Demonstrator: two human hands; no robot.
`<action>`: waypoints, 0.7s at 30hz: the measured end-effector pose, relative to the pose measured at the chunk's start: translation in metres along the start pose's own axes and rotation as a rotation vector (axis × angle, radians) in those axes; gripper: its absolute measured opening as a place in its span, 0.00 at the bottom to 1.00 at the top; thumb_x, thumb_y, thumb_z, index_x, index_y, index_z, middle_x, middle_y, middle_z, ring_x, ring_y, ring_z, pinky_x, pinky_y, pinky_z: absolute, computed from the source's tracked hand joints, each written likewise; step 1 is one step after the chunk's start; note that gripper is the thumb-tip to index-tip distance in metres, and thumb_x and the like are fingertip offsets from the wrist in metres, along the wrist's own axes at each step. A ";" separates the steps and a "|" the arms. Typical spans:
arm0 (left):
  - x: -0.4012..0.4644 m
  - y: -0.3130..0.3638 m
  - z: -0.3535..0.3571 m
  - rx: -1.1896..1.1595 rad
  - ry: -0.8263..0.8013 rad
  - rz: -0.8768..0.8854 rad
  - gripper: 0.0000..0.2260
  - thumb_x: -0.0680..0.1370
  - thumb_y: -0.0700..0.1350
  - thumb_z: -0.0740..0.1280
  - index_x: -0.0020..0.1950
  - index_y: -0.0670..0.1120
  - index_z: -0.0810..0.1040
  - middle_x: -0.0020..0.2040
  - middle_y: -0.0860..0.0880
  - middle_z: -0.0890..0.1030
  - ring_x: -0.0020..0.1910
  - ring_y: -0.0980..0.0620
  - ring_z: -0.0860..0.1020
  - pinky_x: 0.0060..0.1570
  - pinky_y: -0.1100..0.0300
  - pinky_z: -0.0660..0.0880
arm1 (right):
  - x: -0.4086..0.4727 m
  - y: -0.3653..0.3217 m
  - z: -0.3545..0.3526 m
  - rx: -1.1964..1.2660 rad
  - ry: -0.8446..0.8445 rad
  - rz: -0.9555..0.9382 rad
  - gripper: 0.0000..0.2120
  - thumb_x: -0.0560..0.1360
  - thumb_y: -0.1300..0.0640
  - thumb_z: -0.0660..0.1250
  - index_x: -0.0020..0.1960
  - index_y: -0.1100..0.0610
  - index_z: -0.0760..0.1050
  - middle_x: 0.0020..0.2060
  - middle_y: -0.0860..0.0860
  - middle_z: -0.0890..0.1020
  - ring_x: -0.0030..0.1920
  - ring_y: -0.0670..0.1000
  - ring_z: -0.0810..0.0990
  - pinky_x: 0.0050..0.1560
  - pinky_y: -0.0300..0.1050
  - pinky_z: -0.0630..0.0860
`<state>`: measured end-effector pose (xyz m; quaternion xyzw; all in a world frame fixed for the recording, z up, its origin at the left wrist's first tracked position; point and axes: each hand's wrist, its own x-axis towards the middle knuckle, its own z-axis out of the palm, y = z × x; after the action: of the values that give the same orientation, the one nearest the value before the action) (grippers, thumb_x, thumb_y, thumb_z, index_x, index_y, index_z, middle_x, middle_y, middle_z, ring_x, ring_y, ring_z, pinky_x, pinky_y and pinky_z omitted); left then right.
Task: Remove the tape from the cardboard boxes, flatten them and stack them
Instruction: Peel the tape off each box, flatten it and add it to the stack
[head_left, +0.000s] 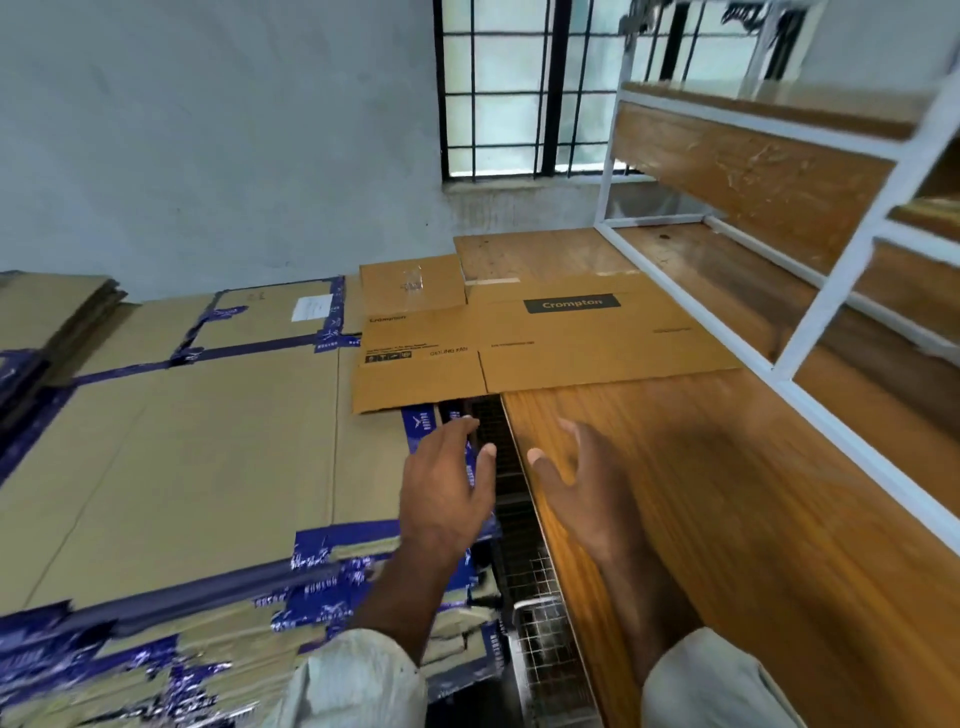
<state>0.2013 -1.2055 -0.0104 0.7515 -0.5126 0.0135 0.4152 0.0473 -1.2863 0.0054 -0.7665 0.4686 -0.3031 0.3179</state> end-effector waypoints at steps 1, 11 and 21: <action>-0.022 0.009 -0.009 -0.011 0.012 0.016 0.25 0.82 0.59 0.55 0.68 0.44 0.77 0.63 0.46 0.81 0.63 0.47 0.78 0.61 0.49 0.74 | -0.025 -0.006 -0.009 -0.008 0.021 -0.015 0.29 0.80 0.43 0.67 0.77 0.51 0.66 0.74 0.49 0.72 0.71 0.49 0.71 0.63 0.43 0.70; -0.222 0.100 -0.055 -0.054 -0.016 0.070 0.21 0.82 0.57 0.58 0.68 0.46 0.77 0.62 0.49 0.81 0.61 0.51 0.77 0.60 0.51 0.74 | -0.249 0.000 -0.094 -0.090 0.096 -0.008 0.30 0.80 0.43 0.68 0.77 0.50 0.64 0.73 0.51 0.71 0.69 0.49 0.72 0.59 0.41 0.68; -0.331 0.189 -0.071 -0.021 -0.036 0.120 0.21 0.82 0.55 0.61 0.72 0.46 0.74 0.66 0.48 0.80 0.64 0.50 0.76 0.63 0.50 0.72 | -0.363 0.036 -0.158 -0.142 0.097 -0.104 0.34 0.81 0.43 0.67 0.81 0.52 0.59 0.76 0.53 0.68 0.73 0.52 0.71 0.65 0.48 0.75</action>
<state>-0.0748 -0.9334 0.0039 0.7153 -0.5642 0.0194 0.4120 -0.2294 -1.0009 0.0141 -0.7947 0.4634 -0.3220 0.2235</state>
